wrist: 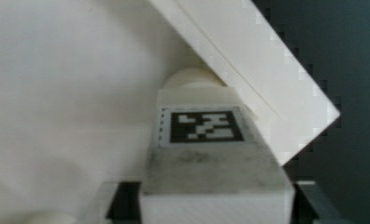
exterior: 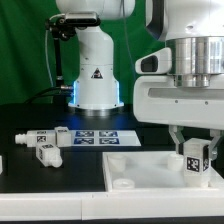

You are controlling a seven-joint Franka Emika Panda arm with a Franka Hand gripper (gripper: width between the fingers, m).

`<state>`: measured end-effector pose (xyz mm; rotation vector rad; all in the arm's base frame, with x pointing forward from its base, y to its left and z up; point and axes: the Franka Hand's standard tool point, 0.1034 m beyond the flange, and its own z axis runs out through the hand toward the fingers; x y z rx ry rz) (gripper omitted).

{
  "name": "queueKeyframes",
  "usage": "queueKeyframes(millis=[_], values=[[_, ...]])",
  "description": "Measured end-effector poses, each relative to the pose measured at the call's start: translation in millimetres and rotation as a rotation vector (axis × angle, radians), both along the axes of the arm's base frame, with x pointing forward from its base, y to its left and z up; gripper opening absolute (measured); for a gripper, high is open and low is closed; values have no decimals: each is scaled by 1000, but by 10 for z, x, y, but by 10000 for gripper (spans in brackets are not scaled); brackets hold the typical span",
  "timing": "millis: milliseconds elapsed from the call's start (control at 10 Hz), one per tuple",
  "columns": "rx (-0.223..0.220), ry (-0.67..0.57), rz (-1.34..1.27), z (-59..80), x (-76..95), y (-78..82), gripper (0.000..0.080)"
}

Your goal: Assemble one leg

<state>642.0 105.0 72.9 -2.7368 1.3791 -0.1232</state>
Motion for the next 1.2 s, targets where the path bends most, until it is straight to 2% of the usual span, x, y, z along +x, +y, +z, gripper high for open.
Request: queueKeyframes(millis=[200, 300, 700, 900, 1000, 1200], values=[[66, 27, -375, -10, -22, 3, 285], [93, 36, -456, -11, -25, -5, 285], [118, 50, -669, -13, -30, 3, 285], [184, 82, -970, -14, -31, -11, 285], [200, 82, -1074, -16, -29, -18, 285], [202, 77, -1102, -16, -38, -43, 285]])
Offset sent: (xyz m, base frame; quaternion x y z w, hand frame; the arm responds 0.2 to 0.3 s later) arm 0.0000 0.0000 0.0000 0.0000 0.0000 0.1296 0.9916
